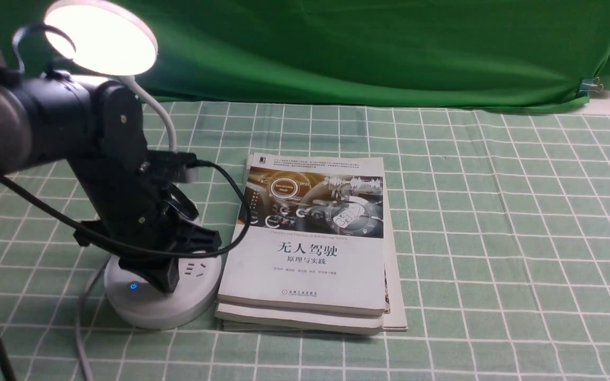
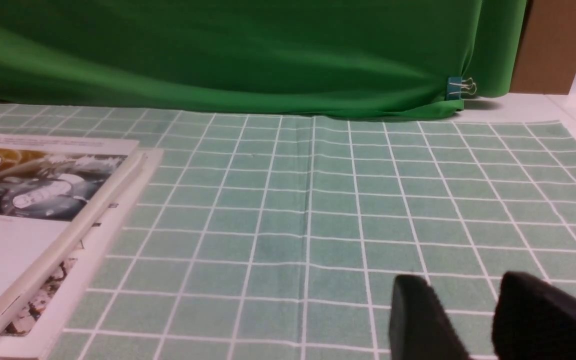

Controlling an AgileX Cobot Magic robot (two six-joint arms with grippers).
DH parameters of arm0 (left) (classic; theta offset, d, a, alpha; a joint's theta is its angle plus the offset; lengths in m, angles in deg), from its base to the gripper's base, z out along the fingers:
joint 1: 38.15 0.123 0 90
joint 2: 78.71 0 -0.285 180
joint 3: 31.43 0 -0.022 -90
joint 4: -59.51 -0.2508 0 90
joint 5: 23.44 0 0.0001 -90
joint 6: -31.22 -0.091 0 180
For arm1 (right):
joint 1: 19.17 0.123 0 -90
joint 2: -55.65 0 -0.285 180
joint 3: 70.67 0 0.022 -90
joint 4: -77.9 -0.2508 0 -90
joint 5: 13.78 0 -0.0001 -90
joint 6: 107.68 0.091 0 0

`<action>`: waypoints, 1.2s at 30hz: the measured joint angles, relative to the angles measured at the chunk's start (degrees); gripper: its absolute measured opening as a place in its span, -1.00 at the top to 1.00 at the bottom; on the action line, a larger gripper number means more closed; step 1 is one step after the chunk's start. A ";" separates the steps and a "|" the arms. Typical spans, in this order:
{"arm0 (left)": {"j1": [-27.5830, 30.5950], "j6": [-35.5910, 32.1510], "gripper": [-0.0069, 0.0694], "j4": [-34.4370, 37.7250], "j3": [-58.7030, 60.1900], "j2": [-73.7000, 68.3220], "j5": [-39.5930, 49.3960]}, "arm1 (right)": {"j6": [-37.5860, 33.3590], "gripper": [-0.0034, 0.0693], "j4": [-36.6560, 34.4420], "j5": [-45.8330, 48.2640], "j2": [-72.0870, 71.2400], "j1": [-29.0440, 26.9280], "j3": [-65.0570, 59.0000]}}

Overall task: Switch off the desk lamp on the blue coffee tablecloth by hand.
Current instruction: 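Press the power button on the round power strip under the lamp with the left gripper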

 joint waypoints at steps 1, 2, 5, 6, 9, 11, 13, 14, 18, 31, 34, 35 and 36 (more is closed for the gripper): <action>0.00 0.00 0.82 0.00 0.00 -0.43 0.08 | 0.00 0.24 0.00 0.00 0.00 0.00 0.00; 0.00 -0.06 0.82 0.00 -0.06 -0.62 0.13 | 0.00 0.24 0.00 0.00 0.00 0.00 0.00; 0.00 -0.23 0.82 0.00 -0.11 -0.81 0.19 | 0.00 0.24 0.00 0.00 0.00 0.00 0.00; 0.00 -0.23 0.82 0.00 -0.18 -0.81 0.25 | 0.00 0.24 0.00 0.00 0.00 0.00 0.00; 0.00 -0.23 0.82 0.00 -0.18 -0.85 0.36 | 0.00 0.24 0.00 0.00 0.00 0.00 0.00; 0.00 -0.23 0.82 0.00 -0.18 -0.73 0.59 | 0.00 0.24 0.00 0.00 0.00 0.00 0.00; 0.00 -0.23 0.82 0.00 -0.12 -0.40 0.74 | 0.00 0.24 0.00 0.00 0.00 0.00 0.00; 0.00 -0.23 0.82 0.00 -0.06 0.11 0.87 | 0.00 0.24 0.00 0.00 0.00 0.00 0.00; 0.00 -0.23 0.82 0.00 0.05 2.18 1.69 | 0.00 0.24 0.00 0.00 0.00 0.00 0.00; 0.00 -0.33 0.82 0.00 0.07 1.03 0.43 | 0.00 0.24 0.00 0.00 0.00 0.00 0.00; 0.00 -0.38 0.82 0.00 0.07 -0.36 0.78 | 0.00 0.24 0.00 0.00 0.00 0.00 0.00; 0.00 -0.38 0.82 0.00 0.07 -0.43 0.83 | 0.00 0.24 0.00 0.00 0.00 0.00 0.00; 0.00 -0.38 0.82 0.00 0.07 -0.43 0.83 | 0.00 0.24 0.00 0.00 0.00 0.00 0.00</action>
